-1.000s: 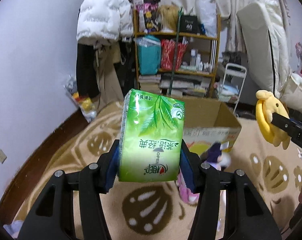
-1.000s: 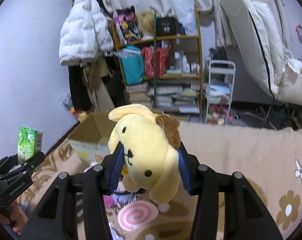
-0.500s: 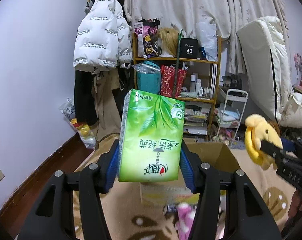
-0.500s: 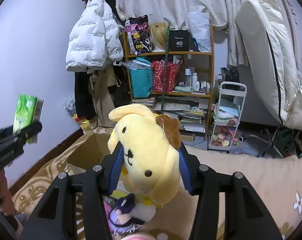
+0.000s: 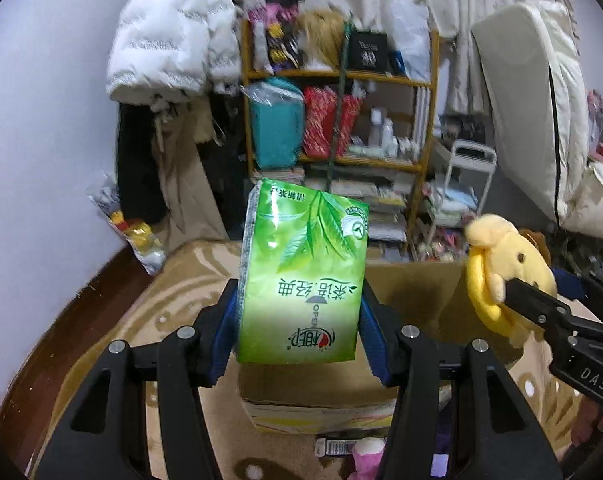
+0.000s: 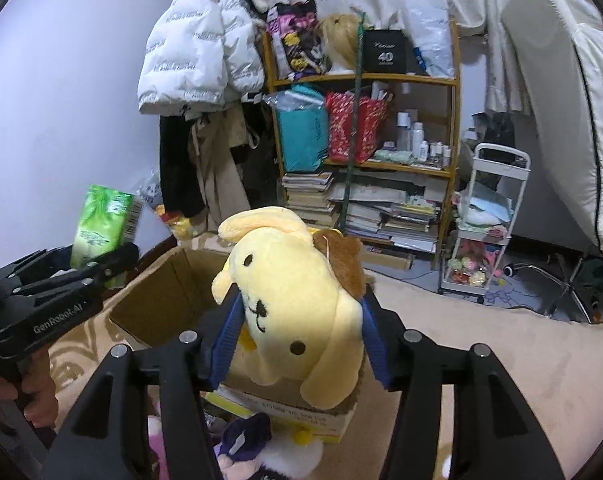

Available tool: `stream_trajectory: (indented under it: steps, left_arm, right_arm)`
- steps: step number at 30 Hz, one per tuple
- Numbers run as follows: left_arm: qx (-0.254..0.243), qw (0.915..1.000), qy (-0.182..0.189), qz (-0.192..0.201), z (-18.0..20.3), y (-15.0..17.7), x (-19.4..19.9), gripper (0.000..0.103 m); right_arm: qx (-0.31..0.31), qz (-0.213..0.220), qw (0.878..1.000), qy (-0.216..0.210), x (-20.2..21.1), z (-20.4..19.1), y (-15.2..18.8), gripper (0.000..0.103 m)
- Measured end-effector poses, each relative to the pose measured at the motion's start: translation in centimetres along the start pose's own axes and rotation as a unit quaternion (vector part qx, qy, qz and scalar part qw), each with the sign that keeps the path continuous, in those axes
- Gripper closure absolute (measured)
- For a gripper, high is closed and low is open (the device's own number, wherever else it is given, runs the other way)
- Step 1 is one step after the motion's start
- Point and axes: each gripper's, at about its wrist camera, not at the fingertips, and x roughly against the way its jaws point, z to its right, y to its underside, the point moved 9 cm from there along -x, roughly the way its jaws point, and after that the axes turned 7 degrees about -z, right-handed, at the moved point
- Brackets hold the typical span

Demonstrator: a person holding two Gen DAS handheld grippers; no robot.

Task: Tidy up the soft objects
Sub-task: 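Carry both items over the box and open both tools to drop them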

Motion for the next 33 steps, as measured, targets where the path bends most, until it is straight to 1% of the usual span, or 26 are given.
stream_trajectory:
  steps: [3,6,8,11,14,16,17,19,23,25,27,29,33]
  left_arm:
    - [-0.011,0.9997,0.005,-0.023,0.7,0.9,-1.8,0.049]
    - [-0.018,0.9992,0.006,-0.035,1.3,1.3,-2.7,0.049]
    - [-0.022,0.999,0.006,-0.039,1.5,1.5,-3.0,0.048]
    - [-0.022,0.9988,0.001,-0.044,1.5,1.7,-3.3,0.047]
    - [-0.017,0.9986,-0.004,-0.05,1.3,2.0,-3.2,0.045]
    - [-0.011,0.9986,-0.004,-0.052,1.0,2.1,-2.8,0.034]
    - [-0.008,0.9987,-0.006,-0.049,0.9,2.1,-2.6,0.032]
    - [-0.007,0.9989,-0.01,-0.046,0.6,2.0,-2.0,0.025]
    - [-0.003,0.9988,-0.01,-0.047,0.3,2.1,-0.9,0.02]
    - [0.001,0.9987,-0.014,-0.049,0.1,2.3,-0.2,0.008]
    - [0.007,0.9988,-0.015,-0.047,-0.1,2.6,0.8,0.007]
    - [0.008,0.9986,-0.016,-0.05,-0.3,3.0,1.8,0.007]
    - [0.01,0.9983,-0.021,-0.054,-0.7,3.9,3.6,0.005]
  right_arm:
    - [0.009,-0.01,1.0,-0.005,-1.3,-0.2,0.8,0.042]
    - [0.011,-0.02,1.0,-0.011,-2.3,-0.2,1.5,0.04]
    - [0.008,-0.03,0.999,-0.014,-3.0,-0.1,1.9,0.037]
    - [-0.009,-0.04,0.999,-0.018,-3.6,0.5,2.4,0.036]
    - [-0.02,-0.05,0.998,-0.025,-3.8,1.0,2.6,0.035]
    - [-0.029,-0.054,0.998,-0.03,-3.7,1.3,2.7,0.031]
    - [-0.032,-0.055,0.997,-0.032,-3.7,1.3,2.9,0.028]
    - [-0.037,-0.055,0.997,-0.037,-3.4,1.3,2.8,0.017]
    - [-0.037,-0.055,0.997,-0.034,-2.6,0.9,3.0,0.012]
    - [-0.036,-0.056,0.997,-0.035,-2.1,0.5,3.2,0.005]
    - [-0.033,-0.051,0.998,-0.033,-1.2,0.2,3.3,0.0]
    - [-0.03,-0.045,0.998,-0.035,0.1,-0.2,3.4,0.0]
    - [-0.028,-0.046,0.998,-0.036,2.0,-0.8,3.6,0.0]
